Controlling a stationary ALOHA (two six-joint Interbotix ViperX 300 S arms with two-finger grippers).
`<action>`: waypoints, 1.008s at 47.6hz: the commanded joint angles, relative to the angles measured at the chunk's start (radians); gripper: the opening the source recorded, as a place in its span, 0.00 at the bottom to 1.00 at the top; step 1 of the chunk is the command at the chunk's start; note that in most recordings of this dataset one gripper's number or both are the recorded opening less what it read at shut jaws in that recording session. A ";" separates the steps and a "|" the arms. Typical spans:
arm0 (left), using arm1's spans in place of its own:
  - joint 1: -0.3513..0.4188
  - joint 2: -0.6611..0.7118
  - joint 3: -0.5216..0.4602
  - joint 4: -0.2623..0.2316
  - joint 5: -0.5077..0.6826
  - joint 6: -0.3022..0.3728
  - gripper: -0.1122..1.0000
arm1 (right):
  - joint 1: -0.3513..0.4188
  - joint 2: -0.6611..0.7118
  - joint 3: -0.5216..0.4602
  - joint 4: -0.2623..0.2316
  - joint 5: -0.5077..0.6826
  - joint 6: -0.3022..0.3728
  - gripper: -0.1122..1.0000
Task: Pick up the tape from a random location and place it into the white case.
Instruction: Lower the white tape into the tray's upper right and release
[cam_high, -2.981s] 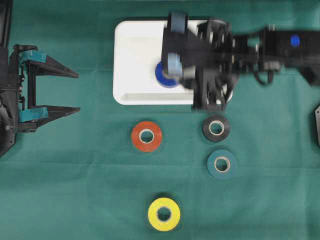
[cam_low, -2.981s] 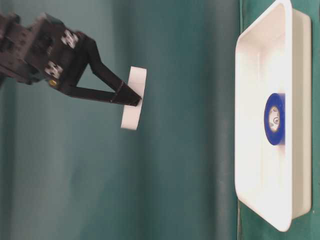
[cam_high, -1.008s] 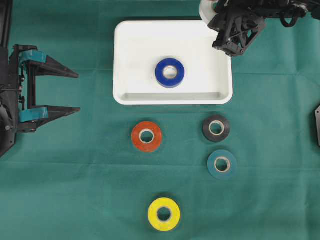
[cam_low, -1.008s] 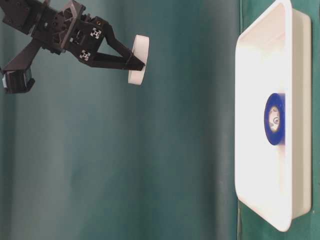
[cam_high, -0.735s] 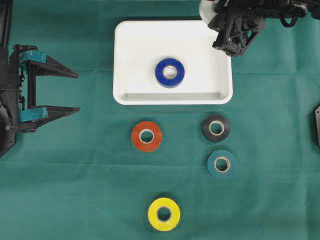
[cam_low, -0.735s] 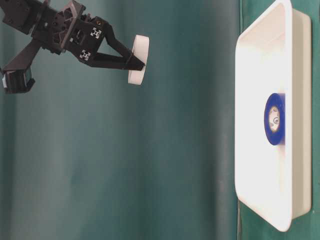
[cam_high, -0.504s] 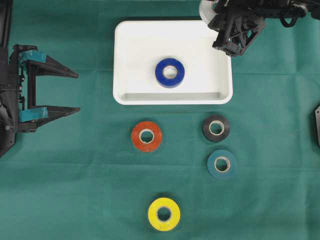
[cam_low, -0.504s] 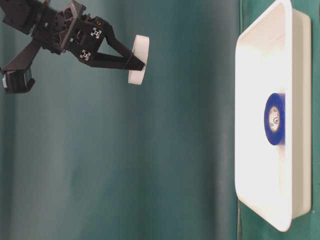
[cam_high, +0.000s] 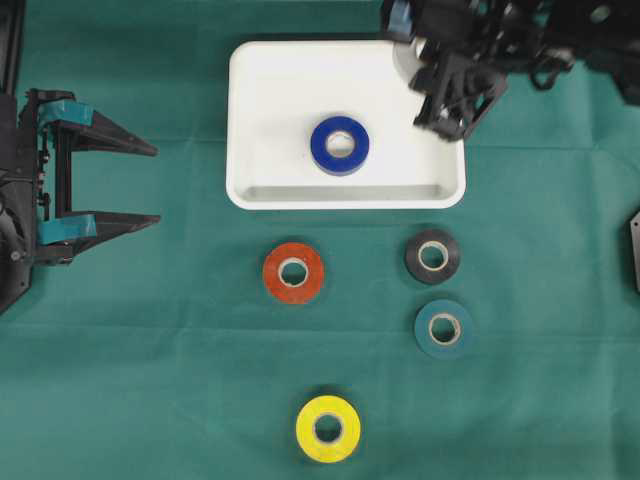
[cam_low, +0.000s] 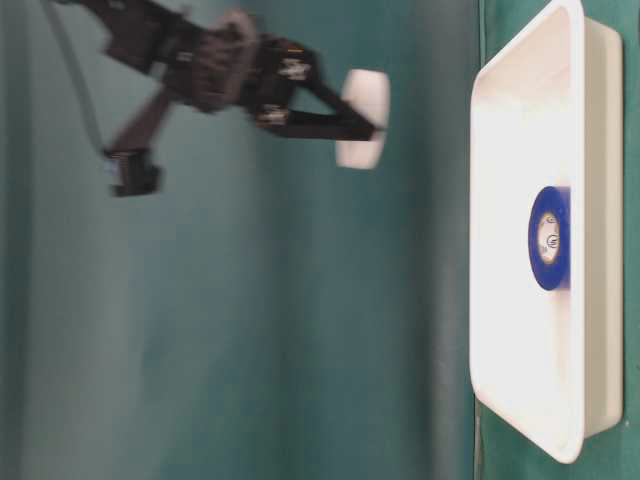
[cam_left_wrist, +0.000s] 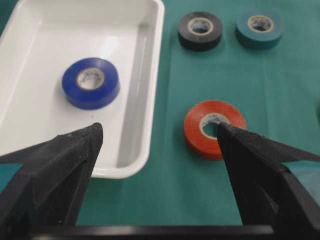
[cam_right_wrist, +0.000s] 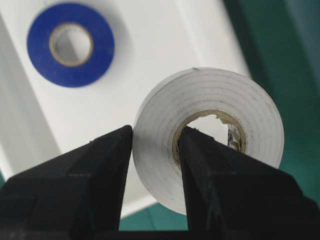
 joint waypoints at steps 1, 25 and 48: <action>-0.002 0.005 -0.017 -0.002 -0.008 -0.002 0.95 | 0.002 0.015 0.014 0.000 -0.066 0.011 0.40; -0.002 0.005 -0.017 -0.003 -0.006 -0.002 0.95 | -0.005 0.202 0.052 -0.002 -0.239 0.023 0.40; -0.002 0.005 -0.015 -0.003 -0.006 -0.002 0.95 | -0.005 0.204 0.051 0.000 -0.224 0.021 0.40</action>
